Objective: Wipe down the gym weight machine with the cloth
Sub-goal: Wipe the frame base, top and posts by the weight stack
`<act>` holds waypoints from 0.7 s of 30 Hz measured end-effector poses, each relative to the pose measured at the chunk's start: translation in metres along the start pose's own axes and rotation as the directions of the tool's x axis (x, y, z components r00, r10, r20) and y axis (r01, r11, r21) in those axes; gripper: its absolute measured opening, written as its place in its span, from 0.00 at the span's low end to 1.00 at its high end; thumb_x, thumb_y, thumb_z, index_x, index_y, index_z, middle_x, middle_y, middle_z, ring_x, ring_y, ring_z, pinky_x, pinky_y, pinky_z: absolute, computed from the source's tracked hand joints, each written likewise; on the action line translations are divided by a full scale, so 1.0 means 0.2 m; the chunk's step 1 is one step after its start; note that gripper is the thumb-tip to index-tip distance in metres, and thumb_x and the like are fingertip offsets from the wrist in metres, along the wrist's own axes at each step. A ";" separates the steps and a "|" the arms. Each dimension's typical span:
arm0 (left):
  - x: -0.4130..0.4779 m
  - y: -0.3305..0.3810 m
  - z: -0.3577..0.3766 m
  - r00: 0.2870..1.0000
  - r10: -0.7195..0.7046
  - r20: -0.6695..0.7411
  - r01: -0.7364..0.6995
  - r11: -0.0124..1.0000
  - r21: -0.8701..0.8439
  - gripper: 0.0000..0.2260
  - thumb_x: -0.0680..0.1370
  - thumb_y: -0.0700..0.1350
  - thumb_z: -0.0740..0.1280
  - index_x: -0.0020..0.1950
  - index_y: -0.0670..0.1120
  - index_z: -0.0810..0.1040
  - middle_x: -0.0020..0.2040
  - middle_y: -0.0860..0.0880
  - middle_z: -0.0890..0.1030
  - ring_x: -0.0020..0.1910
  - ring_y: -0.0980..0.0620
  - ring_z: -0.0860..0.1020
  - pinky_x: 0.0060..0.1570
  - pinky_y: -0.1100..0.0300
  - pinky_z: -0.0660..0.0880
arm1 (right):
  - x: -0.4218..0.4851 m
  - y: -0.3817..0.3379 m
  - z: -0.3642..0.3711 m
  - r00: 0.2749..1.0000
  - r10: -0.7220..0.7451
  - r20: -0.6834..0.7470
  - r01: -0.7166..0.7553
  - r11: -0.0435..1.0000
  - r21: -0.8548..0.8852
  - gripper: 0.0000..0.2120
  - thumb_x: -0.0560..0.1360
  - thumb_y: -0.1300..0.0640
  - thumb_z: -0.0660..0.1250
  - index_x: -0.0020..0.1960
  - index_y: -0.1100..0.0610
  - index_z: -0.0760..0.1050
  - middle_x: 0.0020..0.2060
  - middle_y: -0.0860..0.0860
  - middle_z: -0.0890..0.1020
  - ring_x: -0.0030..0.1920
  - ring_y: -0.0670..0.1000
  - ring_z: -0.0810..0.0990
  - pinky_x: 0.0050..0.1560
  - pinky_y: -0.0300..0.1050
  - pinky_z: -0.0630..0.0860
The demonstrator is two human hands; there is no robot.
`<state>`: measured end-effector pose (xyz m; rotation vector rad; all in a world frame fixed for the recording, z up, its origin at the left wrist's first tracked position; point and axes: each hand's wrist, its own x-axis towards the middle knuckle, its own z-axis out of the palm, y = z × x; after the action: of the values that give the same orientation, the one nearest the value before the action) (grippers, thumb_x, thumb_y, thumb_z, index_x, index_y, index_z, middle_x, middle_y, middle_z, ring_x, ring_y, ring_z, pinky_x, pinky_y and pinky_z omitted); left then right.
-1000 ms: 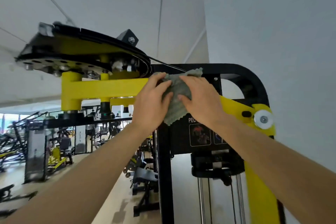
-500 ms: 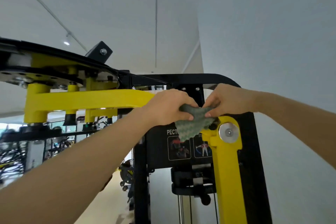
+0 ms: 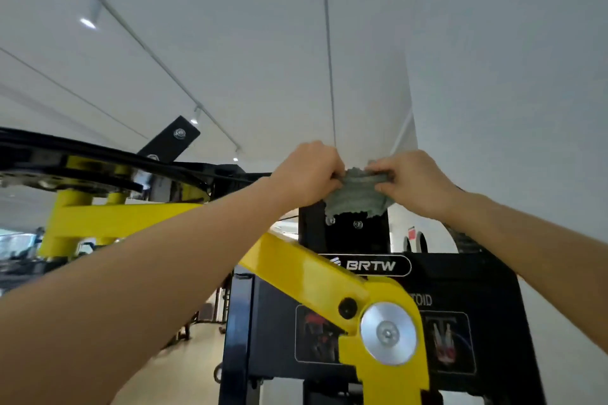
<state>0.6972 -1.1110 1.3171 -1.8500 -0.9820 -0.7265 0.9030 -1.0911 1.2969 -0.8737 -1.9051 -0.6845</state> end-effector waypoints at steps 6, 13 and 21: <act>0.21 -0.21 0.09 0.993 -0.118 0.021 0.116 0.989 0.087 0.08 0.78 0.47 0.71 0.49 0.43 0.85 0.40 0.46 0.82 0.46 0.42 0.79 0.44 0.54 0.71 | 0.30 0.07 0.20 1.000 -0.003 -0.012 0.002 0.996 -0.090 0.18 0.73 0.62 0.73 0.62 0.59 0.79 0.52 0.56 0.82 0.53 0.59 0.79 0.56 0.51 0.74; 0.37 -0.33 0.26 0.969 -0.163 0.187 0.137 0.980 0.145 0.22 0.76 0.55 0.74 0.32 0.47 0.65 0.32 0.50 0.68 0.40 0.44 0.73 0.42 0.53 0.70 | 0.51 0.21 0.36 0.980 0.131 0.152 -0.102 0.978 -0.181 0.20 0.75 0.51 0.74 0.61 0.57 0.71 0.57 0.56 0.80 0.57 0.59 0.77 0.59 0.55 0.75; 0.49 -0.40 0.34 0.892 -0.180 0.414 0.145 0.983 0.115 0.21 0.73 0.64 0.72 0.45 0.46 0.81 0.43 0.48 0.82 0.47 0.45 0.80 0.55 0.48 0.78 | 0.56 0.28 0.34 0.958 0.054 0.280 -0.004 0.984 -0.176 0.22 0.77 0.57 0.71 0.69 0.48 0.71 0.63 0.52 0.79 0.62 0.55 0.77 0.66 0.55 0.73</act>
<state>0.6848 -0.9939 1.3992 -1.9084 -1.4381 -0.3735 0.8753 -0.9739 1.3740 -1.1608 -2.1037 -0.7486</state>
